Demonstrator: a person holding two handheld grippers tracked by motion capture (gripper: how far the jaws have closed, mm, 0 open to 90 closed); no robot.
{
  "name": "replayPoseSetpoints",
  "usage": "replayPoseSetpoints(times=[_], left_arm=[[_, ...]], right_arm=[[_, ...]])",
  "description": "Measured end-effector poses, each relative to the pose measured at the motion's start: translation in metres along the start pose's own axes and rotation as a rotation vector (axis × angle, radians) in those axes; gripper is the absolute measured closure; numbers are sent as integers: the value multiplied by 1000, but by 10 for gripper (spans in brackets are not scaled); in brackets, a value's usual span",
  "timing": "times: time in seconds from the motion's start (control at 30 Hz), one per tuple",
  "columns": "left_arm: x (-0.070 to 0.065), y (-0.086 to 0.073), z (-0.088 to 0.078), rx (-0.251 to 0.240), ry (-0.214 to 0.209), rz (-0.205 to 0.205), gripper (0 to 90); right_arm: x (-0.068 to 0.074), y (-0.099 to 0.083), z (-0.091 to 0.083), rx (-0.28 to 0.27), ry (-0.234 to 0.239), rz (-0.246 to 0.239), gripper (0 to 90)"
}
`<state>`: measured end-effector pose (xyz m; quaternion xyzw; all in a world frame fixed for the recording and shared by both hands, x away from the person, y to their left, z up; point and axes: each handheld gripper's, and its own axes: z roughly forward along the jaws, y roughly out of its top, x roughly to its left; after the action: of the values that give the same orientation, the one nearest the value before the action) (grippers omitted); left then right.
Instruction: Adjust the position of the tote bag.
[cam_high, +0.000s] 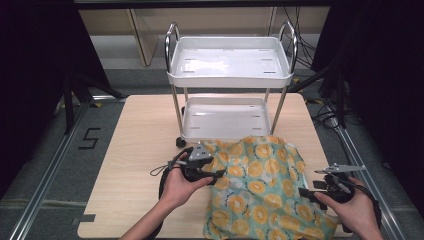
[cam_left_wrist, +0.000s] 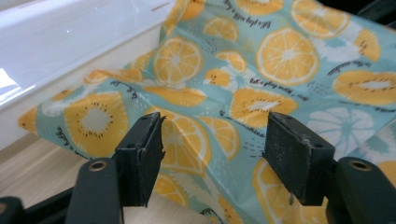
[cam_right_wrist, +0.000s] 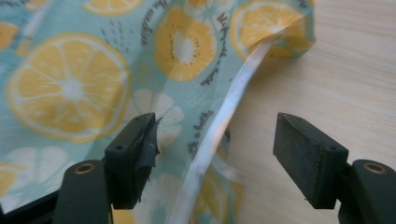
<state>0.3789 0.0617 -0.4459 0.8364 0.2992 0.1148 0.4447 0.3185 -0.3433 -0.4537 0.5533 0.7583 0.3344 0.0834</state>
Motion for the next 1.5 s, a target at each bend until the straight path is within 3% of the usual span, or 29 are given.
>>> replayPoseSetpoints(times=[0.1, 0.13, 0.2, 0.23, 0.27, 0.3, 0.4, 0.43, 0.5, 0.63, 0.8, 0.83, 0.93, 1.03, 1.07, 1.1, 1.13, 1.23, 1.27, 1.3, 1.33, 1.37, 1.4, 1.47, 1.5], left_arm=[[-1, -2, 1, 17, -1, 18, 412], [-1, -3, 1, 23, 12, 30, 421], [0, -4, 1, 27, 16, 54, 444], [0, -5, 1, 29, 17, 54, 446], [0, -6, 1, 29, 19, 51, 446], [-1, -7, 0, 32, 24, 36, 446], [2, -10, -3, 32, 22, 60, 450], [1, -11, -3, 26, 20, 34, 448], [2, -13, -6, 24, 25, 28, 444], [4, -14, -12, 12, 37, 51, 429], [3, -14, -17, 5, 43, 57, 422], [2, -15, -17, -2, 47, 32, 421], [3, -14, -19, -1, 46, 30, 418], [3, -12, -20, -16, 57, 35, 417], [2, -12, -20, -27, 61, 30, 417], [3, -11, -22, -20, 55, 39, 418], [4, -9, -23, -31, 63, 58, 418], [0, -5, -25, -59, 54, 35, 414], [1, -2, -26, -58, 51, 74, 413], [0, -1, -27, -72, 49, 72, 412], [-2, 1, -27, -83, 48, 65, 410], [-2, 2, -28, -85, 45, 77, 408], [-5, 4, -29, -87, 46, 63, 407], [-8, 8, -31, -100, 43, 63, 402], [-8, 10, -32, -98, 37, 66, 397]], right_arm=[[1, 0, 19, 44, -16, -19, 301], [0, 1, 21, 97, 6, -26, 299], [2, 3, 31, 141, -19, -62, 297], [1, 4, 36, 133, -23, -109, 298], [4, 5, 37, 172, -22, -93, 299], [5, 6, 41, 174, -24, -107, 302], [8, 8, 48, 197, -37, -142, 320], [9, 8, 50, 200, -43, -150, 321], [13, 8, 53, 200, -63, -159, 358], [19, 11, 55, 224, -101, -290, 488], [24, 15, 57, 246, -72, -295, 668], [24, 17, 58, 251, -63, -287, 717], [24, 20, 59, 249, -45, -274, 824], [23, 23, 61, 245, -38, -285, 875], [23, 25, 60, 252, -40, -262, 884], [22, 27, 60, 231, -37, -274, 890], [24, 28, 58, 227, -38, -255, 892], [27, 39, 51, 160, -42, -285, 896], [28, 43, 49, 134, -43, -300, 896], [33, 45, 48, 99, -42, -279, 897], [35, 48, 47, 65, -44, -299, 897], [41, 52, 45, 51, -34, -265, 897], [42, 55, 43, 44, -33, -283, 897], [46, 65, 42, -31, -27, -371, 897], [54, 70, 39, -52, -17, -387, 897]])
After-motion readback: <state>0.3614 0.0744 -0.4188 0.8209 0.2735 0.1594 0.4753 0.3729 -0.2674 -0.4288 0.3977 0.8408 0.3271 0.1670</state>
